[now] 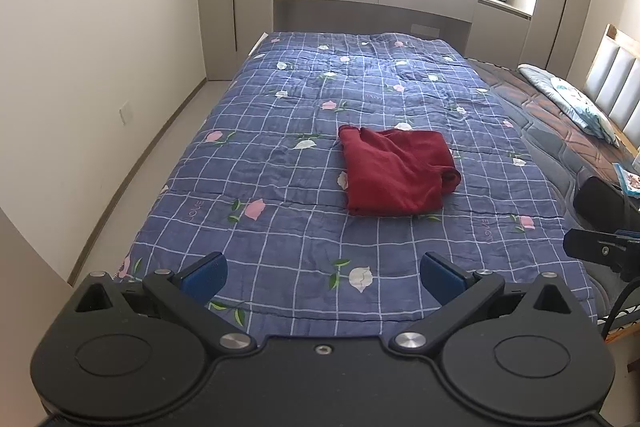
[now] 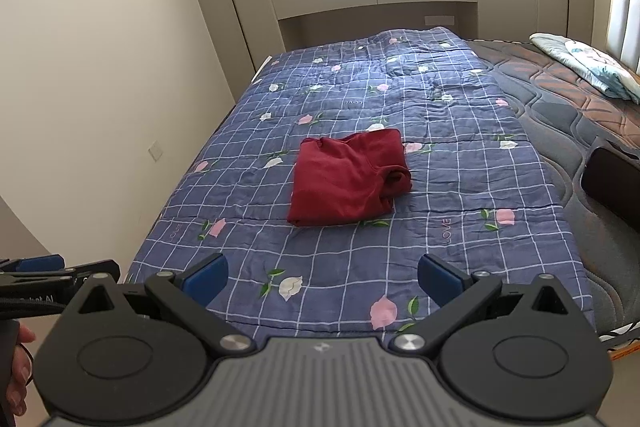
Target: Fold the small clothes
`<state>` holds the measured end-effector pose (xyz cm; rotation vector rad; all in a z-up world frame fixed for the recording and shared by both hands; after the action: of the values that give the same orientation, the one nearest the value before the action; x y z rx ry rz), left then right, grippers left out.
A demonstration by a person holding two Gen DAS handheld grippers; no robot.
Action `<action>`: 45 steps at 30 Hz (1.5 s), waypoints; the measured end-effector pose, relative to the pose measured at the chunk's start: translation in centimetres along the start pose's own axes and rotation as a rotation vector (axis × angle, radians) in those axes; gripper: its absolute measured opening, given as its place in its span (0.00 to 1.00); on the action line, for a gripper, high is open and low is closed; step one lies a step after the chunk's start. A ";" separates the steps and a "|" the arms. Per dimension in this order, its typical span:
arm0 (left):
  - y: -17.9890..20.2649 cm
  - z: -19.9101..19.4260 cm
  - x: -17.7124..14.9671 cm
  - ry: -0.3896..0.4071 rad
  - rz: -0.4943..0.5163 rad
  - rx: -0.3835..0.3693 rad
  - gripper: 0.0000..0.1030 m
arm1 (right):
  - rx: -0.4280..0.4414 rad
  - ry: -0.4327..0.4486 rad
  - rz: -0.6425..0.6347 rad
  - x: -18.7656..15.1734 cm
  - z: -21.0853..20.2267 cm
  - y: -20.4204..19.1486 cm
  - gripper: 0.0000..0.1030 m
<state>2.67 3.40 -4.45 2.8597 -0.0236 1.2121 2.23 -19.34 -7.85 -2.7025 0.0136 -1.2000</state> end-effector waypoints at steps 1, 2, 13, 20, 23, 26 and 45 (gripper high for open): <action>0.0 0.0 0.0 0.000 -0.001 0.000 0.99 | 0.000 0.000 -0.001 0.0 0.0 0.1 1.00; 0.0 0.0 0.0 0.001 -0.001 -0.001 0.99 | 0.000 0.000 0.000 -0.1 0.0 0.0 1.00; -0.1 -0.3 -0.1 -0.001 0.004 -0.007 0.99 | -0.004 -0.001 0.009 -0.2 -0.5 0.3 1.00; 0.0 -0.3 -0.1 -0.003 0.005 -0.007 0.99 | -0.004 0.001 0.011 -0.2 -0.5 0.4 1.00; 0.0 -0.3 -0.1 -0.002 0.004 -0.008 0.99 | -0.004 -0.001 0.013 -0.3 -0.5 0.4 1.00; 0.0 -0.3 -0.2 -0.003 0.004 -0.009 0.99 | -0.004 -0.004 0.015 -0.3 -0.7 0.5 1.00; 0.2 -0.3 -0.3 -0.008 0.005 -0.011 0.99 | -0.002 -0.003 0.018 -0.5 -1.0 0.4 1.00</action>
<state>2.25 3.19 -4.50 2.8563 -0.0372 1.1977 1.12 -19.82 -7.63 -2.7002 0.0381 -1.1915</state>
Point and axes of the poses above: each gripper's, at about its wrist camera, not at the fingertips, and z roughly the way its jaws point, y to its right, x to its top, the point moved 8 cm from there along z, roughly the way its jaws point
